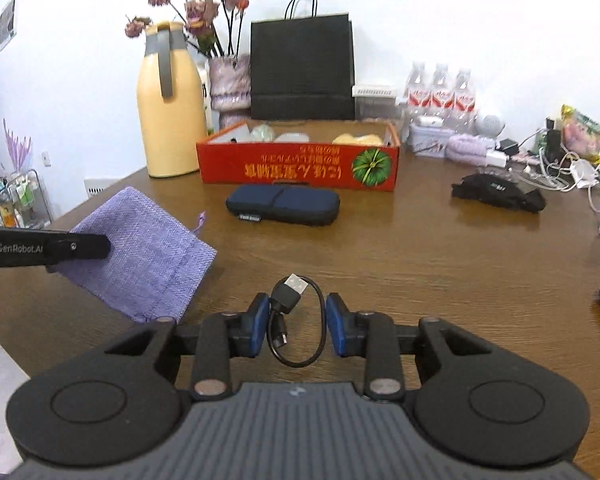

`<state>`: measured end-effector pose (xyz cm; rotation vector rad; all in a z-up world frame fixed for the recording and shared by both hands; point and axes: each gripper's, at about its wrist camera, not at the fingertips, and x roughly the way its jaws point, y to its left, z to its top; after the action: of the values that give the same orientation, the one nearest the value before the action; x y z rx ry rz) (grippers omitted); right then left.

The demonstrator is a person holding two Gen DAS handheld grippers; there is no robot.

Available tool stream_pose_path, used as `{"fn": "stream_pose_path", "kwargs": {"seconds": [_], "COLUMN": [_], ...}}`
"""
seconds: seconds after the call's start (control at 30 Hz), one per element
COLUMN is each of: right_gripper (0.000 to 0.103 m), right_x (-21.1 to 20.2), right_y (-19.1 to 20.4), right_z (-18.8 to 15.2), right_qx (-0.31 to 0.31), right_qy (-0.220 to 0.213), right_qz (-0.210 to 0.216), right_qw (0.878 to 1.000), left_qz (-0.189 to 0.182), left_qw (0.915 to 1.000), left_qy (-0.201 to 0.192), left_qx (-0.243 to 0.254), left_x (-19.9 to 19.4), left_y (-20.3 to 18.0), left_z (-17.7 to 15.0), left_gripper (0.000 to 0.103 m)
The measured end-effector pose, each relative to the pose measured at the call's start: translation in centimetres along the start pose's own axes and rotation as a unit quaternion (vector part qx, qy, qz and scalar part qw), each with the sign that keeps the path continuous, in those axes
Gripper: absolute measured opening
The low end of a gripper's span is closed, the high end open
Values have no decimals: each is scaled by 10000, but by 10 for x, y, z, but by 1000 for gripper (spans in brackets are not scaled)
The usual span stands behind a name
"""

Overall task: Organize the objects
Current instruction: 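Grasp the purple cloth with the left gripper while the right gripper grasps a black cable, then carry the purple cloth and cable into the box and open both grippers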

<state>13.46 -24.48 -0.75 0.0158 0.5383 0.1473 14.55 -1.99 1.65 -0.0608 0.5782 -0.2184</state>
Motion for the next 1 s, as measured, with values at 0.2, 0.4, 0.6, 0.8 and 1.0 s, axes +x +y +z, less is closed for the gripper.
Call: {"fn": "stream_pose_path", "kwargs": {"seconds": [0.2,0.4,0.6,0.8,1.0], "right_gripper": [31,31,31,31,45], "right_x": [3,36,124,254,373], "right_y": [-11,-23,-30,-39,-40], "right_z": [15,73,170,241,262], "right_qx": [87,-178,-503,-297,263], "right_qy": [-119,-435,-614,-111,801], "right_qz": [72,159,356,285,552], "right_qw": [9999,9988,9962,9991,9949], "left_qz": [-281,-446,-258,47,411], "left_qw": [9995,9972,9951,9955,9911], "left_qy": [-55,-607,-936,89,1125], "left_qx": [-140,-48,-168,-946,-581], "left_x": [8,35,118,261,338], "left_y": [6,15,30,53,59], "left_z": [25,94,197,241,219], "left_gripper": [4,4,4,16,58]}}
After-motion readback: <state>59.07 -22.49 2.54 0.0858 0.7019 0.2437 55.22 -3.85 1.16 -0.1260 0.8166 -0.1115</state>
